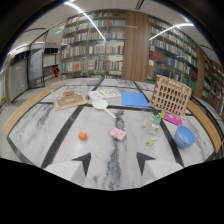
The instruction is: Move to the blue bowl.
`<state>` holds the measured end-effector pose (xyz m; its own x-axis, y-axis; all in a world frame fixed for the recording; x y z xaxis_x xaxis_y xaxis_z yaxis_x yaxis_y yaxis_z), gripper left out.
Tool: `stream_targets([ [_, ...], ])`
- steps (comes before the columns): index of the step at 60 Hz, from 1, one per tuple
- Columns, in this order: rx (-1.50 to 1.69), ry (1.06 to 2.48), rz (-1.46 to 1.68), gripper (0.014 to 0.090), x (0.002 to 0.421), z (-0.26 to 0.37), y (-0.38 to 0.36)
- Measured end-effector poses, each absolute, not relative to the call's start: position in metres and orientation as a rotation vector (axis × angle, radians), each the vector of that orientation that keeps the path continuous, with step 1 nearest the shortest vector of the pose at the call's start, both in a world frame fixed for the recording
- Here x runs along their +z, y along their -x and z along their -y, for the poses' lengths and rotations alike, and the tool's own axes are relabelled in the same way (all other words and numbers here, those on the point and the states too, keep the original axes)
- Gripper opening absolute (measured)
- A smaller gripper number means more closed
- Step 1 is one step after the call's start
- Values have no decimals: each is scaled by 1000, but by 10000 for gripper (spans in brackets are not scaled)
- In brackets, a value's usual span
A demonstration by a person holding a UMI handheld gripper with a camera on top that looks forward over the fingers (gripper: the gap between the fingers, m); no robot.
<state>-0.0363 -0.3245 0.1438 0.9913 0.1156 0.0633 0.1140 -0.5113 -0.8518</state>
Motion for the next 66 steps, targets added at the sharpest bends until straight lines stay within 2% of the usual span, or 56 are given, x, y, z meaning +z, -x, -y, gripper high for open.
stream_targets([
  [15,-18,2121,149,863,144,366,-11],
  [35,-139,2167,31,862,117,400,-169],
  [51,-182,2190,-9,860,96,362,-268],
  [66,-206,2194,-29,860,83,296,-314],
])
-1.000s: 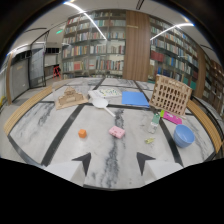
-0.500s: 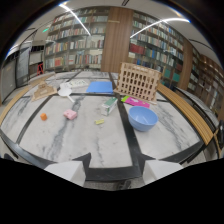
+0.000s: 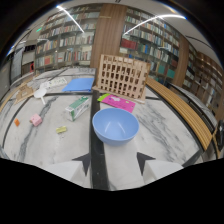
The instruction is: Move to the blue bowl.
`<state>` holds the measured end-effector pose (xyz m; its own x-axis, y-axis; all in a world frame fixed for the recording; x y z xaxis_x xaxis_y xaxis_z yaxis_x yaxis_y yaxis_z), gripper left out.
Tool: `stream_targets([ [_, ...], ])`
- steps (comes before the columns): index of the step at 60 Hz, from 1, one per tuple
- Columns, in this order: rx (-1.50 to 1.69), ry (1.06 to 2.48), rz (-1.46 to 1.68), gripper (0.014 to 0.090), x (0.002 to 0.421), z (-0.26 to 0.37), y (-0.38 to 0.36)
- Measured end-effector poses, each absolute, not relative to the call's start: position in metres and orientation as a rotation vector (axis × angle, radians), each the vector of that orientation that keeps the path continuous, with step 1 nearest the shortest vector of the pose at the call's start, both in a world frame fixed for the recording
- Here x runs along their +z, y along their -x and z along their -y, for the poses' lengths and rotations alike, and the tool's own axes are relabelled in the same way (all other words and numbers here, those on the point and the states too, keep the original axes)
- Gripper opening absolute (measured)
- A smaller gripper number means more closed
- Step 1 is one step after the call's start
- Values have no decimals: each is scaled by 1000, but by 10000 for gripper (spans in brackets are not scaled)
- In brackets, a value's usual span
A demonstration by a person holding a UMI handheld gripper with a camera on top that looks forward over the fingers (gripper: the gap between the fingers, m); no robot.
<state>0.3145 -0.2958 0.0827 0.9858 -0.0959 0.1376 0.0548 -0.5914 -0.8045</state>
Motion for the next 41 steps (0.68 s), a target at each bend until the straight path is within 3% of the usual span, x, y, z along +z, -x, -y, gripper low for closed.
stream_targets([
  [41,-207,2202,-55,862,71,253,-337],
])
